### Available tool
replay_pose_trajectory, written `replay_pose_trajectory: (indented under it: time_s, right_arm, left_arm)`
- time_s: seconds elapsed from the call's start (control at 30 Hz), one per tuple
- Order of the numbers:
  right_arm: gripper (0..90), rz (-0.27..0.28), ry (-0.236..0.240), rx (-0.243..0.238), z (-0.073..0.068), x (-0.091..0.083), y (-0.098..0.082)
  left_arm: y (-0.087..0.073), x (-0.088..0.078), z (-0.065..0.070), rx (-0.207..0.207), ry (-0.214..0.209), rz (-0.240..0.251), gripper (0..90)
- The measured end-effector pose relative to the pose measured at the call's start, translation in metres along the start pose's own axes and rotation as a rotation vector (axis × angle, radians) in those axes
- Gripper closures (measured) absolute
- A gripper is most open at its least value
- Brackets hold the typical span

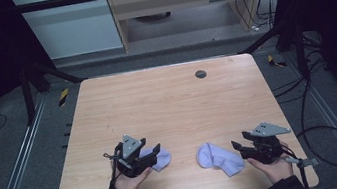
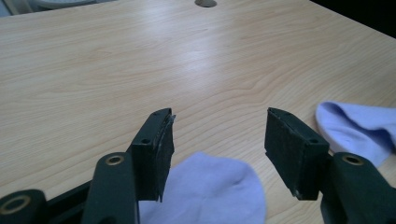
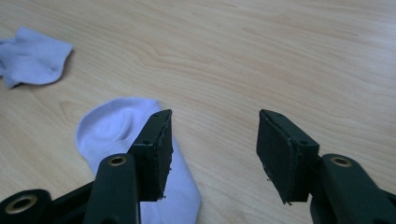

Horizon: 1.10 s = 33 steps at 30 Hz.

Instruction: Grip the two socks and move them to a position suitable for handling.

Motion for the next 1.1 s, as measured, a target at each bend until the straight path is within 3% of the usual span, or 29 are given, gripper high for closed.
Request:
replay_pose_trajectory:
  time_s: [0.2, 0.47, 0.93, 1.1]
  right_arm:
    - [49.5, -0.029, 0.028, -0.016, -0.008, 0.000, -0.009]
    - [54.4, -0.048, 0.059, -0.028, -0.017, 0.000, -0.016]
    - [59.4, -0.108, 0.115, -0.059, -0.032, 0.006, -0.032]
    - [61.1, -0.118, 0.132, -0.068, -0.035, 0.006, -0.036]
  left_arm:
    - [0.006, 0.011, 0.027, 0.021, -0.045, -0.010, 44.9]
    - [0.005, 0.024, 0.054, 0.067, -0.073, -0.030, 46.4]
    - [-0.003, 0.050, 0.090, 0.133, -0.094, -0.091, 49.8]
    - [-0.006, 0.057, 0.097, 0.143, -0.096, -0.106, 51.7]
Point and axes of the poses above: each handheld gripper's, and its own axes: x roughly forward along the jaws, y roughly out of its top, z roughly to its right, the point moved 6 cm from there along x, roughly forward along the jaws, and after that the axes turned 5 degrees about y, right-handed, at the moved point
